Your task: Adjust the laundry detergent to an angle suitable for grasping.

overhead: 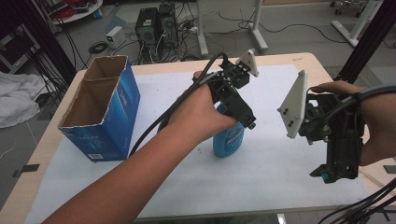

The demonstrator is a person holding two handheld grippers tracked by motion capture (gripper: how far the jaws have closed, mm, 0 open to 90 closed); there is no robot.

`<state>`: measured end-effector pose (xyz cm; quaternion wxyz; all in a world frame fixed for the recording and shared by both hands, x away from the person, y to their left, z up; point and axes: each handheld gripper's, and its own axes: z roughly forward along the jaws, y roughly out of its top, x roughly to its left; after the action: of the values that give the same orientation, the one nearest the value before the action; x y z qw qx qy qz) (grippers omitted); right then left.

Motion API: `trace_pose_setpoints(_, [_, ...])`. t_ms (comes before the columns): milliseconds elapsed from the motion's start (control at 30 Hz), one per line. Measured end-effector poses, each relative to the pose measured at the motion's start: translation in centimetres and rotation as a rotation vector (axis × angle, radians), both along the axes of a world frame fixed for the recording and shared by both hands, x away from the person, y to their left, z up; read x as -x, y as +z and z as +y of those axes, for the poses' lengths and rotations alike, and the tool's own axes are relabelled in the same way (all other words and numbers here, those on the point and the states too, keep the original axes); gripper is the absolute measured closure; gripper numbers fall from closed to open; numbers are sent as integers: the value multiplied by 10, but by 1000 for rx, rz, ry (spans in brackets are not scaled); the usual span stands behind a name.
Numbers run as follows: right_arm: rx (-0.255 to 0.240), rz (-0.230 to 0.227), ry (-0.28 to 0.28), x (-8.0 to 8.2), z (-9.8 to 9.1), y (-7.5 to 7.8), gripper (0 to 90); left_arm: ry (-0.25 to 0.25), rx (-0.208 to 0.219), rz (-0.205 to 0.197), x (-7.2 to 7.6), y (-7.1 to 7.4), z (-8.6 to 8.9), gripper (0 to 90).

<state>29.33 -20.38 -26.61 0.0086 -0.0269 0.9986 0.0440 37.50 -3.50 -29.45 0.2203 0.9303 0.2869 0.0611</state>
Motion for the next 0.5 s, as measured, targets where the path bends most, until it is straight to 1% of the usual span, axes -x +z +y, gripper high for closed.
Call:
trace_pose_setpoints(200, [1, 0, 1, 0, 1, 0, 11, 27, 11, -12, -2, -5, -1, 17])
trace_pose_setpoints(333, [2, 2, 2, -1, 1, 0, 11, 23, -7, -13, -2, -8, -2, 17])
trace_pose_setpoints(400, [3, 2, 1, -1, 1, 0, 11, 24, -4, -14, -1, -10, -2, 17])
trace_pose_setpoints(433, [3, 3, -3, -1, 1, -1, 11, 31, 5, -17, -1, -10, -3, 17])
trace_pose_setpoints(500, [2, 1, -1, -1, 2, -1, 11, 26, 1, -18, -1, -10, -3, 17])
